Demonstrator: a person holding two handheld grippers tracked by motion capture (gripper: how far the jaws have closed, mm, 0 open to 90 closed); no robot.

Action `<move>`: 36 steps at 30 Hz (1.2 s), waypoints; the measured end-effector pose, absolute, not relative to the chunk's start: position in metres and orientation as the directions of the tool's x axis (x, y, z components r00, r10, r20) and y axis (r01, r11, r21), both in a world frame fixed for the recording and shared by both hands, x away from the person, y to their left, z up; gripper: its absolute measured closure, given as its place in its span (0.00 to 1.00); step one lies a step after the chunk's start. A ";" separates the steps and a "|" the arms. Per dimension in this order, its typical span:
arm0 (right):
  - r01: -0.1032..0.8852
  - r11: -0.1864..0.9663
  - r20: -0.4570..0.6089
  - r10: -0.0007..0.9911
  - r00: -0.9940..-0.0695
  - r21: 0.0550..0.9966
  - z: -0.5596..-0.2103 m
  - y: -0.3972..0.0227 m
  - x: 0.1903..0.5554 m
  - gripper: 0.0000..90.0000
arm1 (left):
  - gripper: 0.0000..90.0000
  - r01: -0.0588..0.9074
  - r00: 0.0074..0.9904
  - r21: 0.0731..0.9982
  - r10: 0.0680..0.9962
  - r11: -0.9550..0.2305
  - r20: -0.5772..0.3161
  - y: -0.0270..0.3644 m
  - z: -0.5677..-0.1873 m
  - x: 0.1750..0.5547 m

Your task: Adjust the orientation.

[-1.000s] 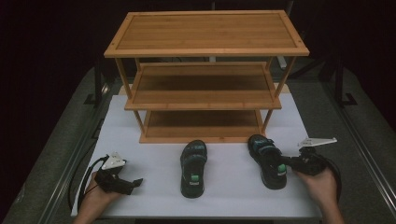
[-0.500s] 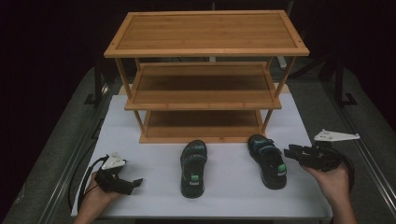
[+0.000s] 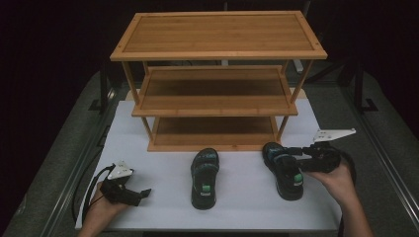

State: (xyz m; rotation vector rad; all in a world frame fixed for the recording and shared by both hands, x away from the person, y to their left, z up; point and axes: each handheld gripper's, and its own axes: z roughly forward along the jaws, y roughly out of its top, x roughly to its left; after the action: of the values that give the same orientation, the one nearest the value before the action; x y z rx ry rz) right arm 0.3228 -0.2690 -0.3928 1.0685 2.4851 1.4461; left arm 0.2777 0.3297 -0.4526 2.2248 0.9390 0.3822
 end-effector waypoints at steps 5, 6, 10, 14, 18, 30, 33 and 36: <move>0.539 0.358 0.281 0.566 -0.775 0.763 -0.402 -0.263 0.332 0.51 | 0.00 0.518 0.696 0.690 0.718 -0.505 0.003 0.330 -0.453 0.278; 0.534 0.361 0.273 0.569 -0.776 0.764 -0.402 -0.263 0.332 0.54 | 0.00 0.518 0.696 0.690 0.718 -0.506 0.003 0.330 -0.453 0.278; 0.532 0.353 0.269 0.576 -0.772 0.770 -0.402 -0.265 0.330 0.56 | 0.00 0.518 0.696 0.690 0.718 -0.506 0.003 0.330 -0.453 0.278; 0.527 0.362 0.258 0.579 -0.773 0.769 -0.402 -0.264 0.330 0.60 | 0.00 0.518 0.696 0.690 0.718 -0.506 0.003 0.330 -0.453 0.278; 0.521 0.373 0.246 0.579 -0.778 0.768 -0.401 -0.265 0.328 0.69 | 0.00 0.518 0.696 0.690 0.718 -0.506 0.003 0.330 -0.453 0.278; 0.502 0.378 0.231 0.572 -0.787 0.778 -0.394 -0.268 0.319 0.76 | 0.00 0.519 0.696 0.689 0.718 -0.506 0.002 0.330 -0.453 0.278; 0.485 0.374 0.228 0.555 -0.800 0.791 -0.386 -0.264 0.316 0.76 | 0.00 0.519 0.696 0.689 0.718 -0.506 0.003 0.330 -0.453 0.278; 0.463 0.384 0.222 0.528 -0.820 0.799 -0.376 -0.251 0.314 0.76 | 0.00 0.517 0.697 0.690 0.717 -0.506 0.004 0.330 -0.453 0.278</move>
State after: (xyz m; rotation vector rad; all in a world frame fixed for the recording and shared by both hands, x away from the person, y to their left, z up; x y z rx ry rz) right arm 0.3135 -0.2512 -0.3758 0.9161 2.5550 1.4399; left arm 0.2778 0.3297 -0.4526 2.2246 0.9384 0.3806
